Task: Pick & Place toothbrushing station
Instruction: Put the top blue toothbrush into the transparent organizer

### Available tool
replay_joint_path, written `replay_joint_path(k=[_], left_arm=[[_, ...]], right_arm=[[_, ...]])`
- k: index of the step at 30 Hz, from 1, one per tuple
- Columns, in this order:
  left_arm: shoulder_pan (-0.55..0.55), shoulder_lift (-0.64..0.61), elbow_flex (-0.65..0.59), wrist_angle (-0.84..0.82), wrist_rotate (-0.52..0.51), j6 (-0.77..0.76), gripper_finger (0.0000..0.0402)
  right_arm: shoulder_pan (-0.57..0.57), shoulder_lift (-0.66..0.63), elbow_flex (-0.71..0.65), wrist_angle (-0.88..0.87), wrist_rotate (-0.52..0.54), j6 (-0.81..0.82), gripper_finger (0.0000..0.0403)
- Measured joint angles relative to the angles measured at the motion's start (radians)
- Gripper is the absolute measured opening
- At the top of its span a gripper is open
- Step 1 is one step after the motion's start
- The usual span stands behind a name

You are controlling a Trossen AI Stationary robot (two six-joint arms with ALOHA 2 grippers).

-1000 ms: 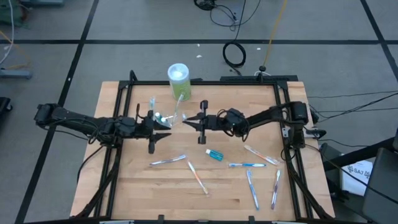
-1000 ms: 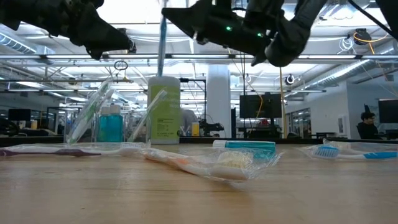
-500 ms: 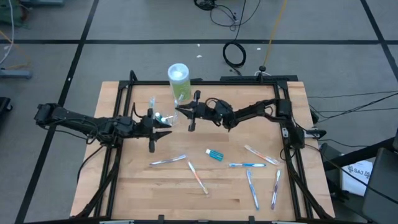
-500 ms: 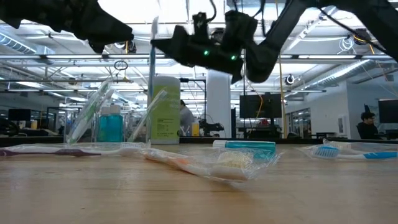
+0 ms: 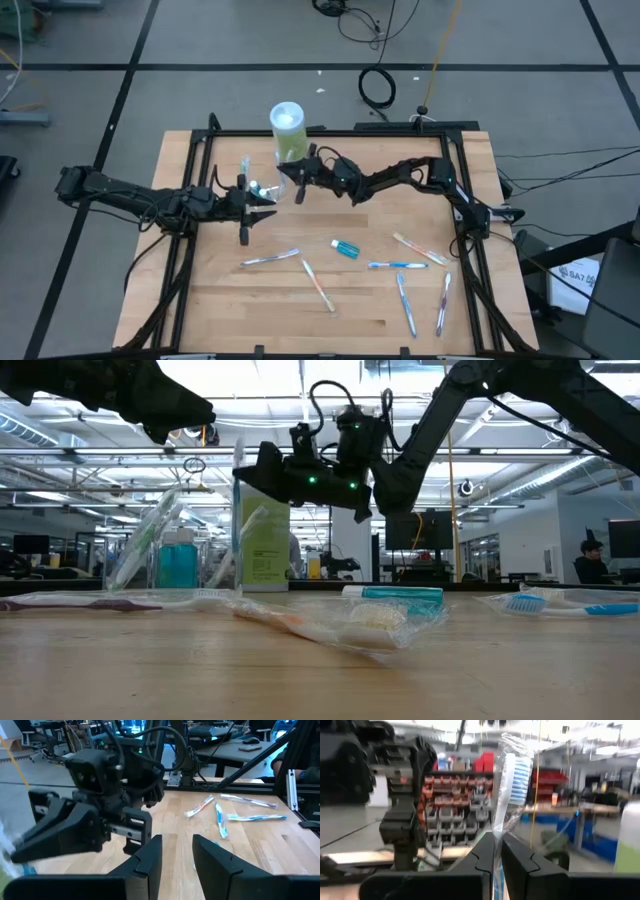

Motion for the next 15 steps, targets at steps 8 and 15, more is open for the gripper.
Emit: replay_joint_path(k=[8,15], left_arm=[[0.0,0.0,0.0,-0.001,0.003,-0.003,0.0113],[0.0,0.0,0.0,-0.011,0.003,-0.006,0.0113]], right_arm=[[0.003,-0.001,0.0,-0.133,0.004,0.015,0.0013],[0.003,-0.001,0.0,-0.148,0.005,0.053,0.0013]])
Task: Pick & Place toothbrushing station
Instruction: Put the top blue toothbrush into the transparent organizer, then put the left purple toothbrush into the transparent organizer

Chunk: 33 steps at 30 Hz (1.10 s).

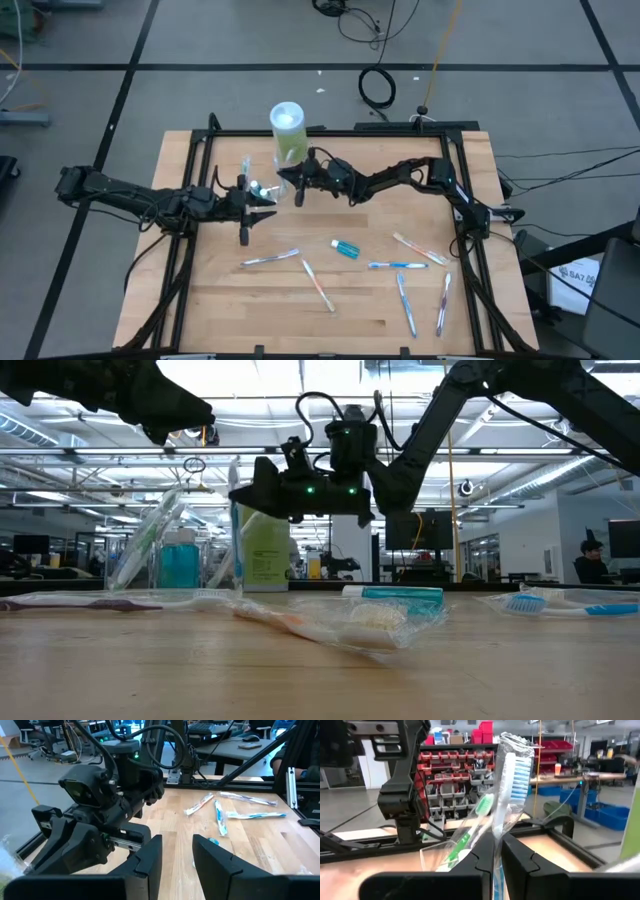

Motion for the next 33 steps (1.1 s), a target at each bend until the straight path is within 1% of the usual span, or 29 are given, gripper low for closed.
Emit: replay_joint_path(k=[2,7,12,16,23,26,29,33], left_arm=[[0.0,0.0,0.0,0.0,0.0,-0.008,0.0113],[0.0,0.0,0.0,-0.001,-0.004,-0.013,0.0113],[0.0,0.0,0.0,-0.001,-0.004,-0.013,0.0113],[0.0,0.0,0.0,-0.001,-0.004,-0.02,0.0113],[0.0,0.0,0.0,-0.001,-0.004,-0.031,0.0113],[0.0,0.0,0.0,-0.001,-0.003,-0.048,0.0113],[-0.001,0.0,0.0,-0.005,0.019,-0.065,0.0113],[-0.003,0.0,0.0,-0.005,0.062,-0.079,0.0113]], right_arm=[[0.0,0.0,0.0,-0.029,0.015,0.014,0.0013],[0.01,0.0,0.0,-0.088,0.149,0.013,0.0013],[0.014,0.0,0.0,-0.097,0.175,0.006,0.0025],[0.014,0.0,0.0,-0.116,0.175,0.004,0.0052],[0.014,-0.001,0.0,-0.124,0.175,0.004,0.0111],[0.016,-0.023,-0.001,-0.151,0.175,0.004,0.0134],[0.019,-0.065,-0.001,-0.216,0.175,0.004,0.0155],[0.026,-0.15,-0.001,-0.368,0.175,-0.037,0.0174]])
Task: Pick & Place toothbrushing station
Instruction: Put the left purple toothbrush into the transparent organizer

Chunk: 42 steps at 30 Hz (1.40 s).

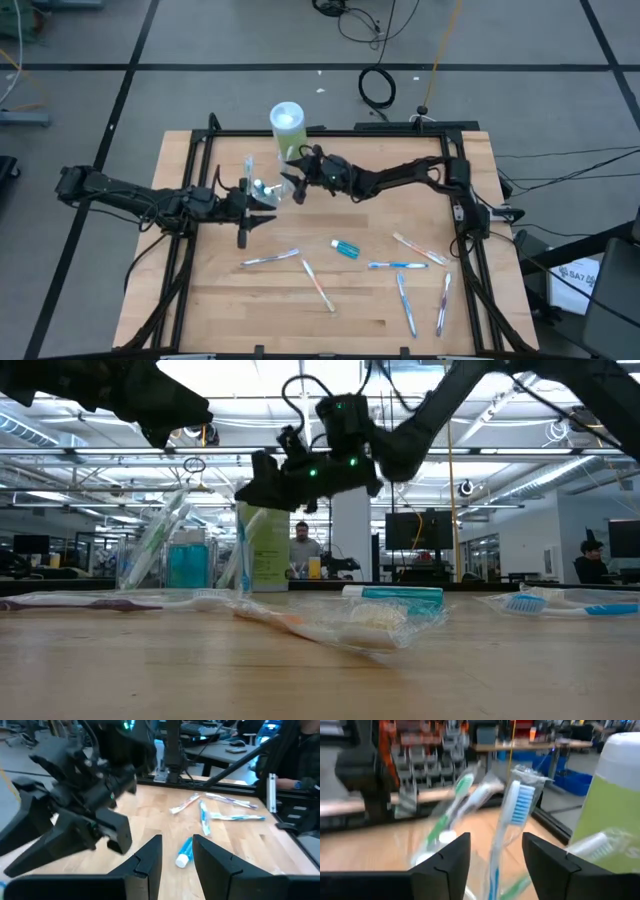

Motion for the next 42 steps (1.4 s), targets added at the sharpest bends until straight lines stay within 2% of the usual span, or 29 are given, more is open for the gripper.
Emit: replay_joint_path(k=[6,16,30,35,42], left_arm=[[-0.028,0.0,0.0,0.0,0.003,-0.014,0.0113],[-0.075,0.0,0.0,0.0,0.0,-0.048,0.0113],[-0.142,0.002,0.0,-0.053,-0.006,-0.085,0.0113],[-0.145,0.07,0.001,-0.083,-0.006,-0.131,0.0113],[-0.146,0.224,0.001,-0.082,-0.005,-0.151,0.0113]], right_arm=[[0.019,-0.109,0.0,-0.228,0.0,-0.065,0.0187],[0.042,-0.215,-0.001,-0.443,0.0,-0.068,0.0186],[0.098,-0.246,0.0,-0.671,-0.001,-0.068,0.0184],[0.119,-0.245,0.0,-0.751,-0.001,-0.068,0.0187],[0.136,-0.245,0.0,-0.756,-0.001,-0.068,0.0185]])
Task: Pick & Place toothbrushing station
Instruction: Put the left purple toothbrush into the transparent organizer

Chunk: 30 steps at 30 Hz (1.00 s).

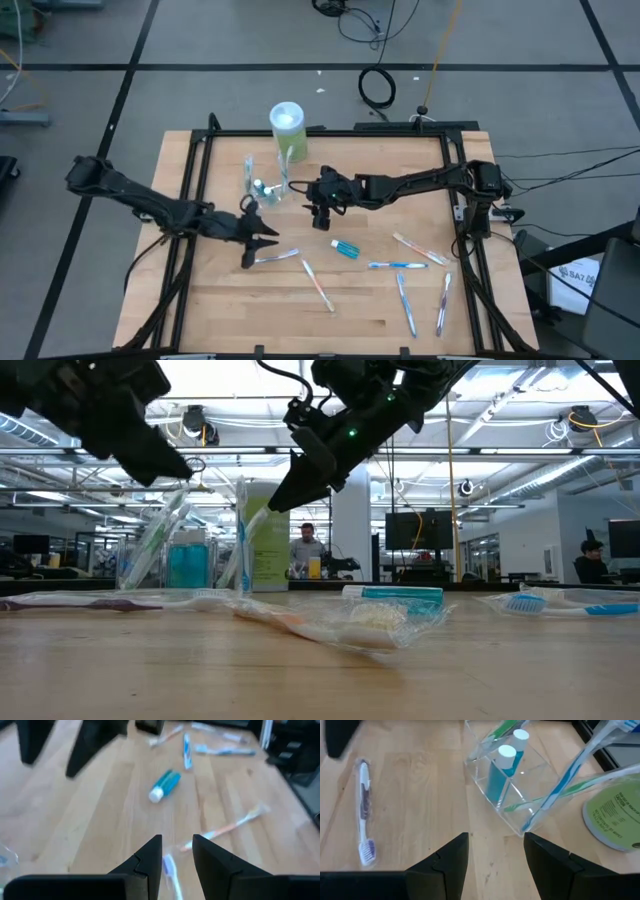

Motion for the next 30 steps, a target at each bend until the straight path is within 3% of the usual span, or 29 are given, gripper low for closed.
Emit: replay_joint_path(k=[10,17,30], left_arm=[[-0.002,0.152,0.0,0.007,0.004,-0.118,0.0114],[-0.002,0.232,0.0,0.026,0.072,-0.128,0.0116],[-0.003,0.371,0.0,0.089,0.087,-0.125,0.022]], right_arm=[[0.002,0.0,0.0,0.0,-0.003,0.01,0.0185],[0.002,0.0,0.0,0.001,-0.003,0.009,0.0183],[0.002,0.0,0.0,0.0,-0.003,0.011,0.0182]])
